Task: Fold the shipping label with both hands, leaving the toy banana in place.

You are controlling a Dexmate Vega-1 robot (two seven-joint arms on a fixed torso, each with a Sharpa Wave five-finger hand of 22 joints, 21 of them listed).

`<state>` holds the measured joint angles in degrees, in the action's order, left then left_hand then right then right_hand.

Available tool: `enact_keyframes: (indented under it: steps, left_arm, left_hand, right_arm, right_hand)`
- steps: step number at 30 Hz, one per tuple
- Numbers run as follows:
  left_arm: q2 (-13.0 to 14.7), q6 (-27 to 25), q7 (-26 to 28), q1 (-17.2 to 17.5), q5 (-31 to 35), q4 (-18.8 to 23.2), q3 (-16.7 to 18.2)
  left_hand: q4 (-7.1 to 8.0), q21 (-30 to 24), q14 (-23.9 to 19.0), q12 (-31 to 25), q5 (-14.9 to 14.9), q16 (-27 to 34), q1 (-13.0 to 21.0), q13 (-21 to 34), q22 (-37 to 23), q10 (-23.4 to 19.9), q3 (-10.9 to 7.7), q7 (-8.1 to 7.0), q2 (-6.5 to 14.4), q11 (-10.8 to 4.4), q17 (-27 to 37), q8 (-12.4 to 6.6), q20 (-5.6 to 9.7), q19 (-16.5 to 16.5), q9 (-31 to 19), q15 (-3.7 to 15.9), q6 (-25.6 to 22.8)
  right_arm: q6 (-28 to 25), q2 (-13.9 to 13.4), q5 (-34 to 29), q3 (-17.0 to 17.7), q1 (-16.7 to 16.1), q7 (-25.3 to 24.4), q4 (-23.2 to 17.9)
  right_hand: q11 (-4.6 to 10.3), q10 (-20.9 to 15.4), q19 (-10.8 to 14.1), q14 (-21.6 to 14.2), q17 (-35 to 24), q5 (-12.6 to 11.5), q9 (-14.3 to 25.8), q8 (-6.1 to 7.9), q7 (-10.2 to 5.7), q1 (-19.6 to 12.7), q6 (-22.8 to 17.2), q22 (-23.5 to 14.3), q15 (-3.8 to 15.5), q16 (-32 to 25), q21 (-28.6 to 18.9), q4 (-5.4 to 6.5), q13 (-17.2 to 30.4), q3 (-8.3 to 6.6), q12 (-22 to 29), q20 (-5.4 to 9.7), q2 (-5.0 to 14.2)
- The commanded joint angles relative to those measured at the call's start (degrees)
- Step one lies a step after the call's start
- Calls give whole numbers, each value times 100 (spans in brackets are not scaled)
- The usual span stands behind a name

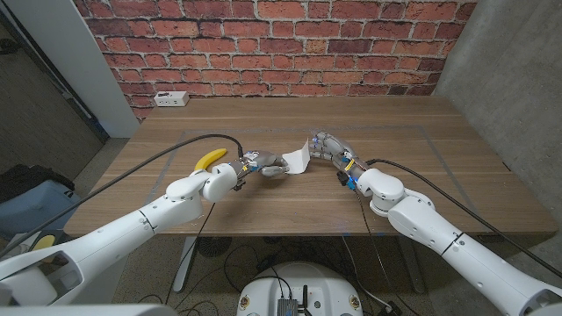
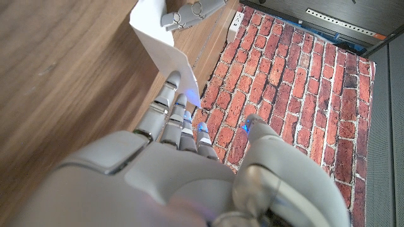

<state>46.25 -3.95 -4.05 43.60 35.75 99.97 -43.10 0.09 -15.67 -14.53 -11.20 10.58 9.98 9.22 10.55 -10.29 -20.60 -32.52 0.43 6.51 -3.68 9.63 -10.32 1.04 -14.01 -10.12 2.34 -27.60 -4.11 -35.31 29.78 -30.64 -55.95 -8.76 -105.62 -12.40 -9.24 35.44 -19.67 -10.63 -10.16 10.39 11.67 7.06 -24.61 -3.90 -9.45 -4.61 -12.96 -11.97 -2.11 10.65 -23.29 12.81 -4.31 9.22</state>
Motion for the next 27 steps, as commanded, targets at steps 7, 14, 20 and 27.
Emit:
enact_keyframes:
  steps: [7, 14, 20, 27]
  left_arm:
    - [22, 33, 57, 9, -30, -11, 35]
    - [26, 35, 43, 1, -34, -21, 37]
    - [12, 65, 27, -32, -59, -79, 32]
    - [0, 104, 8, -67, -78, -136, 14]
  left_hand:
    - [-2, 28, 29, 25, 26, -7, -7, 8, -18, 67, -49, -37, -8, -26, -7, 18, 3, -45, -2, 205, 47]
    - [-5, 36, 35, 22, 26, -5, -7, 9, -19, 71, -52, -43, -10, -5, -8, 10, 2, -49, -2, 200, 47]
    - [-7, 47, 45, 23, 26, -5, -8, 9, -19, 88, -54, -28, -13, -16, -8, 12, -1, -50, -3, 202, 70]
    - [-9, 56, 53, 27, 25, -5, -9, 9, -19, 111, -56, -39, -15, -15, -9, 10, -2, -53, -3, 198, 83]
  right_arm:
    - [-352, -101, -134, -255, 333, 349, 35]
    - [-266, -110, -407, -353, 432, 371, 86]
    - [-165, -49, -547, -437, 538, 482, 239]
    - [-262, -11, -569, -478, 622, 560, 289]
  right_hand:
    - [-11, -273, 81, -120, -5, 4, 20, 52, 495, 39, -401, -24, -44, 51, 34, -5, 1, -77, 26, -37, -24]
    - [16, -143, -144, 86, -19, -1, 7, 54, 350, 22, -643, -26, -63, 157, 130, -40, 2, -115, -99, -24, -15]
    - [228, -412, -190, 139, -38, -3, 3, 20, 283, -10, -693, -27, -110, 153, 128, -90, 2, -104, -33, -30, -11]
    - [230, -755, -131, 59, -56, -1, -1, 55, 283, 0, -921, -27, -159, 106, 92, -99, -2, -92, 33, -36, 2]
